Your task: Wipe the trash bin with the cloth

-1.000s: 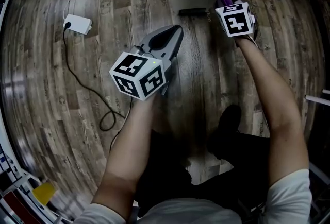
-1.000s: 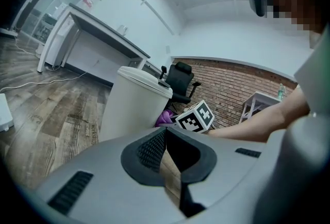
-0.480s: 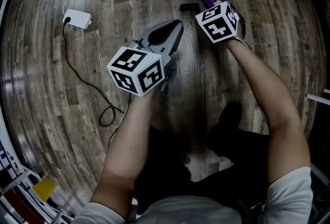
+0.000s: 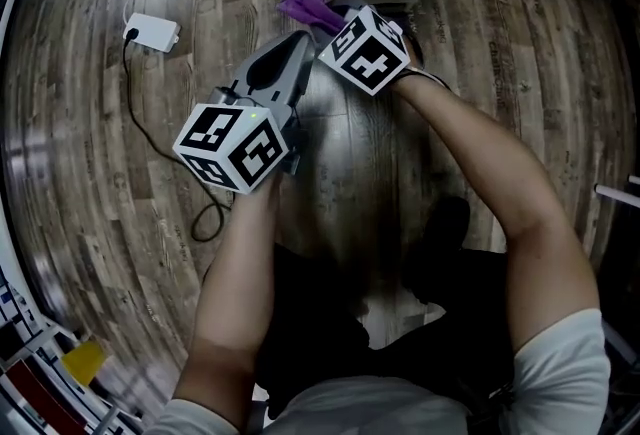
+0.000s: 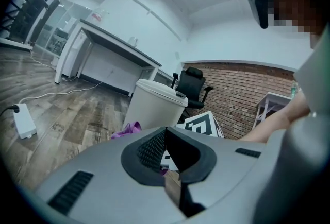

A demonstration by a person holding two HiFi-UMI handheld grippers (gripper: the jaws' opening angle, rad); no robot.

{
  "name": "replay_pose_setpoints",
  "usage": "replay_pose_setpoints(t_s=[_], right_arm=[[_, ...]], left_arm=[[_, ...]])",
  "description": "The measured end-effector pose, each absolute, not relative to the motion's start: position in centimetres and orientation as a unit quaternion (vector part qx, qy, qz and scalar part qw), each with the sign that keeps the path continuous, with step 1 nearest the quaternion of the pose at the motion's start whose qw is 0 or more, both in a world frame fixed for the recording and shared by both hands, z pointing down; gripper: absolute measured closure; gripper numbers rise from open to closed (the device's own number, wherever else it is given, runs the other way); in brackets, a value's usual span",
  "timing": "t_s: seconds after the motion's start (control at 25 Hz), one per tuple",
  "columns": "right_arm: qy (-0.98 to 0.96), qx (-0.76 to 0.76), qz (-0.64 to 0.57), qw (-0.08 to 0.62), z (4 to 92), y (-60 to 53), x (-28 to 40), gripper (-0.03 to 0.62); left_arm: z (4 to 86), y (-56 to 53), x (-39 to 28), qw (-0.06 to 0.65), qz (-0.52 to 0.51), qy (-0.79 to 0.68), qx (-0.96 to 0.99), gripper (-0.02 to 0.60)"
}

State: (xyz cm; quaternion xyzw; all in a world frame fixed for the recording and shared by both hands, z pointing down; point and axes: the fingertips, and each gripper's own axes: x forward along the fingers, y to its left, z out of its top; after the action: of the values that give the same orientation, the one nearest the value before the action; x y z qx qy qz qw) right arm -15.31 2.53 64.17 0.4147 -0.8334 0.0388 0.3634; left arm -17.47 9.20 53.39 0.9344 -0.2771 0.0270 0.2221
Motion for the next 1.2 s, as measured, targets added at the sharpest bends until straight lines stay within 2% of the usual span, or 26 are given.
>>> replay_pose_setpoints(t_s=[0.28, 0.84, 1.2], right_arm=[[-0.807, 0.405, 0.086, 0.421, 68.9, 4.0, -11.3, 0.519], [-0.683, 0.454, 0.200, 0.536, 76.9, 7.9, 7.0, 0.518], [-0.585, 0.545, 0.221, 0.558, 77.0, 8.3, 17.7, 0.518]], left_arm=[[54.2, 9.3, -17.0, 0.237, 0.036, -0.272, 0.932, 0.578], [55.9, 9.9, -14.2, 0.250, 0.070, -0.249, 0.933, 0.578], [56.9, 10.4, -13.1, 0.254, 0.094, -0.243, 0.931, 0.578]])
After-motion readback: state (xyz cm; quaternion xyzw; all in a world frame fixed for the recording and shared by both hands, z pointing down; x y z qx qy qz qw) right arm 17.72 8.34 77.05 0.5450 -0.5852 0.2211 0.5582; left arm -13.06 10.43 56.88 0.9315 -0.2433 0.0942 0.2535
